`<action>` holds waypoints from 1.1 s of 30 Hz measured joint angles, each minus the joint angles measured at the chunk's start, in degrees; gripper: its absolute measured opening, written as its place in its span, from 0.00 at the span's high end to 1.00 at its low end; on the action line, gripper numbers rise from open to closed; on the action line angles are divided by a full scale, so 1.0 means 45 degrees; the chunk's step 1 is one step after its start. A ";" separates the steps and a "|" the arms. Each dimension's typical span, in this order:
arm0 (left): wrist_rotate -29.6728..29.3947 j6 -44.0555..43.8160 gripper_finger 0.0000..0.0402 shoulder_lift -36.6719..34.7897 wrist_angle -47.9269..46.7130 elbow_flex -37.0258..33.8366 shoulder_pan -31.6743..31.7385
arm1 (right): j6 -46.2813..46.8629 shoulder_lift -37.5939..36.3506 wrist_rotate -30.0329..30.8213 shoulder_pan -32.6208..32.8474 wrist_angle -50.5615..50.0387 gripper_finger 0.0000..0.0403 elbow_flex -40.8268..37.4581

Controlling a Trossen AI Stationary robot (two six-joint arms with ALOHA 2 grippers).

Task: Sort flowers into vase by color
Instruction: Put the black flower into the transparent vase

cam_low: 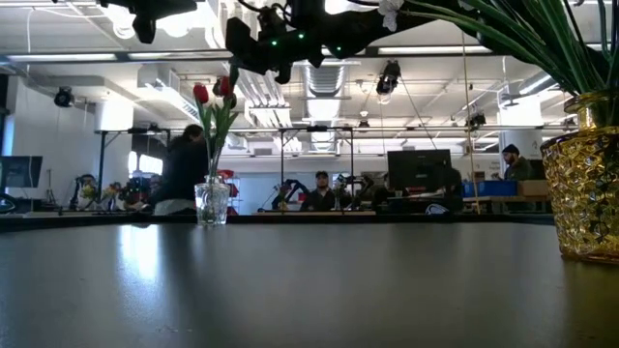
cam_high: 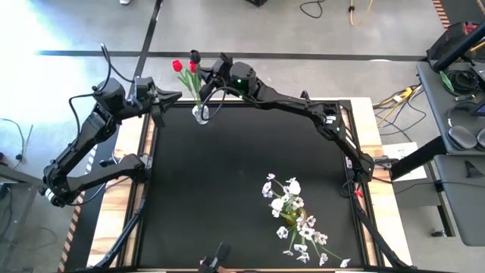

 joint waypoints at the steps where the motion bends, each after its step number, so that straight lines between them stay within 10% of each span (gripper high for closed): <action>1: 0.0000 -0.0002 1.00 0.0000 0.0005 -0.0003 0.0000 | 0.0000 0.0000 -0.0001 0.0001 -0.0021 0.97 -0.0008; 33: 0.0000 -0.0002 1.00 0.0015 0.0000 0.0001 0.0000 | -0.0248 0.0019 -0.0092 0.0052 0.0077 0.97 -0.1066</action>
